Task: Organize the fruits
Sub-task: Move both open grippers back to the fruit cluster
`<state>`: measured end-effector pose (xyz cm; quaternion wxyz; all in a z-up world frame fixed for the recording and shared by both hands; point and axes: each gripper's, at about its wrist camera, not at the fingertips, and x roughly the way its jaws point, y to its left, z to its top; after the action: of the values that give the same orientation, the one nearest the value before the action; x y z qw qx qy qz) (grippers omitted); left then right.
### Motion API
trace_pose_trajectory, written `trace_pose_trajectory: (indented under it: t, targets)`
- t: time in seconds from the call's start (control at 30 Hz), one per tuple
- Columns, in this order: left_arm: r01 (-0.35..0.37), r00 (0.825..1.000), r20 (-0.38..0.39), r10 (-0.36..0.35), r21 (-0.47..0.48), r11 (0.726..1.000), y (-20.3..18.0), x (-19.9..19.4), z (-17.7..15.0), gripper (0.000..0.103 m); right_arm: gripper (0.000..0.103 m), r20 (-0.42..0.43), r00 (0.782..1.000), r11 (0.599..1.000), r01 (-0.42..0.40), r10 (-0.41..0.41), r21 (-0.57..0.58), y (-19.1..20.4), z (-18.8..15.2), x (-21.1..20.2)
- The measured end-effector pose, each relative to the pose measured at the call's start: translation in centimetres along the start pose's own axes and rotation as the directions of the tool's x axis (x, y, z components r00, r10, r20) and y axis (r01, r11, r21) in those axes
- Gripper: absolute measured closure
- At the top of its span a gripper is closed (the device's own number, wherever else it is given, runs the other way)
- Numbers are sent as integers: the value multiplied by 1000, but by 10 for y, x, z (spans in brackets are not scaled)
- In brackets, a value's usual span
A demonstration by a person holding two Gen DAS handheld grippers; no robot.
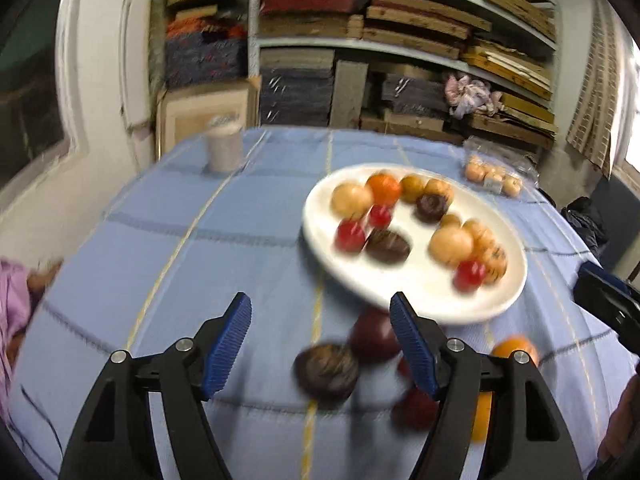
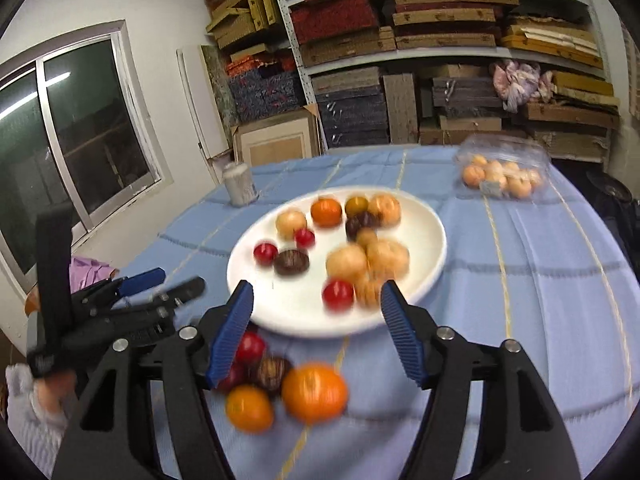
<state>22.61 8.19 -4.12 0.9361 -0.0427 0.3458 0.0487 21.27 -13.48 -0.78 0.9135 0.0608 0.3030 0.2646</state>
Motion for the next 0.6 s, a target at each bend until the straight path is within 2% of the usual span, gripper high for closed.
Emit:
trace_pose_trajectory:
  t: [0.17,0.23,0.33,0.6]
  targets:
    - [10,999,-49,-10,16,1000,11,-7,-32,31,38,-92,993,993,-81,73,-88,22,-36,-7]
    - [31,999,-45,-30,30,999,10,-11,-37,31,38,-128,988,986,-106,89,-129,34,-44,-3]
    - [64,998,-23,-63,73,995,1,-18,-40,31,44,-172,980,977,-129,99,-172,49,-52,2]
    - [132,991,-41,-127,155,979,-25,-16,-43,31,52,-233,969,984,-119,86,-135,45,-57,17]
